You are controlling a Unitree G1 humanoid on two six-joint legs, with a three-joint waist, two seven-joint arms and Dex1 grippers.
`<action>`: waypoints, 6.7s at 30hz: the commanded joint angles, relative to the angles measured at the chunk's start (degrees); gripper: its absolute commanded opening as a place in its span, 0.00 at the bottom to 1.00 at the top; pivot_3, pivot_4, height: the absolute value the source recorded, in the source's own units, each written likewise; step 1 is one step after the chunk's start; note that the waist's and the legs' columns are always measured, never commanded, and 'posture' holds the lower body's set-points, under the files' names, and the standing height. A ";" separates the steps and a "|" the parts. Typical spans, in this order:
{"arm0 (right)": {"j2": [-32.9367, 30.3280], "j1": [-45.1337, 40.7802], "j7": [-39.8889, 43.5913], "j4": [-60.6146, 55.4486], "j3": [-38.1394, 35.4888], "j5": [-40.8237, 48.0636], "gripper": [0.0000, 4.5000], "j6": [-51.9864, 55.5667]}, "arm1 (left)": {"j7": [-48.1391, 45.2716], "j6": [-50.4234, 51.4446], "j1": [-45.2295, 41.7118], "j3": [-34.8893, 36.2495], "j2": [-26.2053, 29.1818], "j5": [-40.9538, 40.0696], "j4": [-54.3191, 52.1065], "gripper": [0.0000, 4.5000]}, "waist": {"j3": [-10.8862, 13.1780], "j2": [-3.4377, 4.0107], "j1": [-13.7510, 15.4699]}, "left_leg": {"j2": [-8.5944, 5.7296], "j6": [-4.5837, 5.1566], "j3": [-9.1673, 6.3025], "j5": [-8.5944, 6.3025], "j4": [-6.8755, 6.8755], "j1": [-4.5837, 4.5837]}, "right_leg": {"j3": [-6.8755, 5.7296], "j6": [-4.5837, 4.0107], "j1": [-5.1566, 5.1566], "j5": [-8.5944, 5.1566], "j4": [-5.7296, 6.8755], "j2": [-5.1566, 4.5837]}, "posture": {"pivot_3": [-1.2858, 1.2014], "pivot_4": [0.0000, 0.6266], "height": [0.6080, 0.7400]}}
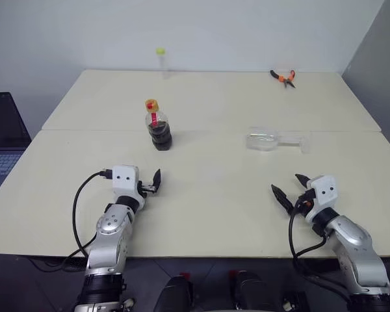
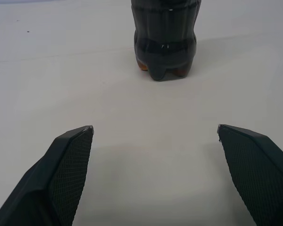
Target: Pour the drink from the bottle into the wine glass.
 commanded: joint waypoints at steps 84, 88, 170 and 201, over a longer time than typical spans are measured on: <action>-3.60 -5.54 2.86 -23.13 6.94 14.27 1.00 19.61 | -9.17 -20.95 -46.19 5.07 2.15 -2.60 59.74 0.47 | 0.05 -0.10 -0.04 | -0.16 -0.02 -0.05 0.01 0.05 -0.28 | -0.21 0.04 -0.18 0.03 -0.02 0.03 | 0.52 0.24 1.00; -3.90 -5.12 2.57 -23.92 6.71 13.93 1.00 19.48 | -14.95 -20.06 -44.30 4.14 2.35 -3.36 53.98 0.43 | 0.05 -0.10 -0.06 | -0.17 -0.03 -0.05 0.02 0.06 -0.42 | -0.18 0.04 -0.38 0.03 0.04 0.03 | 0.52 0.24 1.00; -13.12 -20.87 -7.53 -35.20 12.49 31.82 0.26 38.94 | -52.66 5.15 -18.74 -22.96 10.30 -9.13 -0.79 0.34 | 0.06 -0.06 -0.13 | -0.03 0.23 -0.15 0.14 0.02 -0.14 | -0.08 0.36 -0.05 -0.02 -0.08 0.00 | 0.52 0.24 1.00; -13.58 -20.89 -6.35 -37.21 2.84 44.37 0.96 39.71 | -46.26 5.79 -17.56 -21.68 7.37 -8.45 -3.36 0.20 | 0.18 -0.05 0.26 | -0.06 0.20 -0.14 0.14 0.05 -1.04 | -0.06 0.05 -0.96 0.16 0.00 -0.13 | 0.52 0.24 1.00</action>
